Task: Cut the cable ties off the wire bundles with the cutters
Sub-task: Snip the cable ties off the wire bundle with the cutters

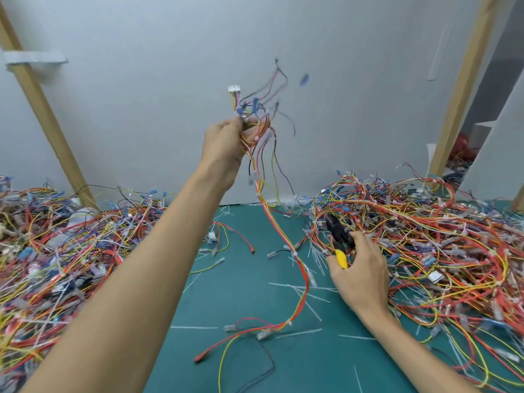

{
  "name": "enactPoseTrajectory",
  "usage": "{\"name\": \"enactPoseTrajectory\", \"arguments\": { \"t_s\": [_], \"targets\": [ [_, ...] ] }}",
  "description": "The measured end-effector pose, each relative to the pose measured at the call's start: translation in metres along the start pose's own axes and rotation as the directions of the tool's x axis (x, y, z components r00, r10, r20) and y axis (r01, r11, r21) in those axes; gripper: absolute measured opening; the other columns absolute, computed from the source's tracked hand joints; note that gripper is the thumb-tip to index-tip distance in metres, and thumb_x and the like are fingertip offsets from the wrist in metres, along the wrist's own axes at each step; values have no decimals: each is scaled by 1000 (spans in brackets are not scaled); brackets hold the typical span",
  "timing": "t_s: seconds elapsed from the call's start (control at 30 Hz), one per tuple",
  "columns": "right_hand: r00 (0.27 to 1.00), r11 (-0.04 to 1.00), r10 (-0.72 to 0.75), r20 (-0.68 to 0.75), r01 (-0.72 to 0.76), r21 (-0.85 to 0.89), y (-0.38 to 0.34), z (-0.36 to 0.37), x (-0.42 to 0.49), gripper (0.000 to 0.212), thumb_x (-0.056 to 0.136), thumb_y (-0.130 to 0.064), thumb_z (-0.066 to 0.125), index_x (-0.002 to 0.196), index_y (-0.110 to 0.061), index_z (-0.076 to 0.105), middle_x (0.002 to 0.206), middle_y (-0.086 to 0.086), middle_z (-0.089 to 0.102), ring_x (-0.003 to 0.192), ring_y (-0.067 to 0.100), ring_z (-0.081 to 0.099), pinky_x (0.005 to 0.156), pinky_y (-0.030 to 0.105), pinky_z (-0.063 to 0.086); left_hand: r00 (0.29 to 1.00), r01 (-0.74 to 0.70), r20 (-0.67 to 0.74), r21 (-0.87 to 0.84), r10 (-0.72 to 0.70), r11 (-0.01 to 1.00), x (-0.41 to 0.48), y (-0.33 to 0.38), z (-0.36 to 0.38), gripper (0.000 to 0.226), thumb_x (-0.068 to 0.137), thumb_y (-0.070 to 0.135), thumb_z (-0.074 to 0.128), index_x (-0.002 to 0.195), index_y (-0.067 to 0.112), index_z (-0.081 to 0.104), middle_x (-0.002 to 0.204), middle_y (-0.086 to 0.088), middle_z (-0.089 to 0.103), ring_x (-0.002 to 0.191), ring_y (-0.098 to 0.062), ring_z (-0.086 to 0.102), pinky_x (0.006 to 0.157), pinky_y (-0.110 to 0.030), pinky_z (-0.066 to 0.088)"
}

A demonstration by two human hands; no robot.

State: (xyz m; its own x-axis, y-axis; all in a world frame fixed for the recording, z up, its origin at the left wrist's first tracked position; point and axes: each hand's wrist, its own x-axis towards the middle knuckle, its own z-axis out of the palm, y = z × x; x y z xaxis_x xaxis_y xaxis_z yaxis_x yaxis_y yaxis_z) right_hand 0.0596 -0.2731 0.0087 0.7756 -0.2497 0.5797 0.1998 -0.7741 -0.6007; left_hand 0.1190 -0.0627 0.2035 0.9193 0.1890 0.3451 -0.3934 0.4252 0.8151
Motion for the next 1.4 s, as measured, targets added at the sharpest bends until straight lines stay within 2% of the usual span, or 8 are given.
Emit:
{"name": "enactPoseTrajectory", "arguments": {
  "t_s": [0.13, 0.3, 0.53, 0.83, 0.97, 1.1, 1.23, 1.4],
  "targets": [
    [999, 999, 38, 16, -38, 25, 0, -1, 2, 47, 77, -23, 75, 119, -10, 56, 105, 4, 59, 102, 28, 54, 91, 45, 46, 982, 182, 2, -238, -187, 954, -27, -20, -24, 26, 102, 3, 35, 90, 2, 59, 71, -3, 72, 63, -7, 68, 78, -25, 52],
    [1000, 999, 11, 14, -12, 31, -2, -2, 2, 35, 77, -21, 74, 107, -14, 58, 91, -5, 51, 90, 25, 53, 83, 43, 46, 934, 358, -143, 379, -328, 853, -96, -100, -88, 25, 102, 3, 40, 94, -1, 63, 82, -10, 65, 54, -3, 63, 64, -20, 51],
    [999, 1000, -4, 43, 3, 9, 0, 0, 2, 40, 77, -24, 74, 113, -14, 58, 92, -7, 50, 90, 22, 51, 84, 43, 46, 994, -99, 105, 950, -3, 297, -112, -134, -127, 28, 92, 7, 62, 119, 5, 62, 107, -9, 68, 93, -22, 64, 87, -32, 48],
    [997, 999, 39, 70, -39, -4, 1, 3, 2, 49, 79, -28, 71, 123, -12, 56, 109, 2, 60, 102, 25, 55, 92, 45, 46, 875, -380, 194, 844, 443, 380, -106, -90, -94, 14, 90, 11, 61, 102, 16, 58, 88, 7, 63, 76, -2, 55, 72, -13, 41],
    [996, 999, 45, 82, -45, -6, 1, 3, 1, 47, 79, -29, 70, 121, -13, 57, 108, 2, 60, 101, 25, 55, 90, 44, 46, 799, -592, 596, 755, 83, 282, -118, -106, -69, 13, 89, 13, 56, 101, 17, 59, 92, 8, 66, 84, -2, 59, 77, -17, 43],
    [996, 999, 38, 77, -38, -3, 2, 3, 2, 48, 79, -28, 71, 121, -12, 57, 108, 2, 60, 102, 25, 55, 91, 42, 45, 792, -610, 571, 748, -215, -259, -116, -150, -86, 37, 95, 14, 41, 130, 23, 46, 127, 6, 56, 121, -18, 49, 101, -30, 31],
    [996, 1000, 21, 89, -22, 7, 5, 4, 3, 51, 78, -25, 72, 125, -11, 57, 112, 3, 57, 104, 23, 53, 90, 34, 41, 872, -488, 482, 837, -88, -247, -106, -152, -102, 22, 100, 27, 46, 118, 22, 58, 116, 3, 63, 113, -22, 54, 93, -32, 29],
    [996, 993, -48, 74, 39, 114, 5, 3, 2, 29, 75, -22, 75, 102, -18, 64, 95, -3, 53, 83, 6, 50, 71, 11, 32, 895, -445, 441, 893, 69, 59, -109, -145, -109, 4, 92, 20, 63, 90, 18, 66, 89, 8, 70, 89, -17, 62, 86, -29, 26]
  ]
}}
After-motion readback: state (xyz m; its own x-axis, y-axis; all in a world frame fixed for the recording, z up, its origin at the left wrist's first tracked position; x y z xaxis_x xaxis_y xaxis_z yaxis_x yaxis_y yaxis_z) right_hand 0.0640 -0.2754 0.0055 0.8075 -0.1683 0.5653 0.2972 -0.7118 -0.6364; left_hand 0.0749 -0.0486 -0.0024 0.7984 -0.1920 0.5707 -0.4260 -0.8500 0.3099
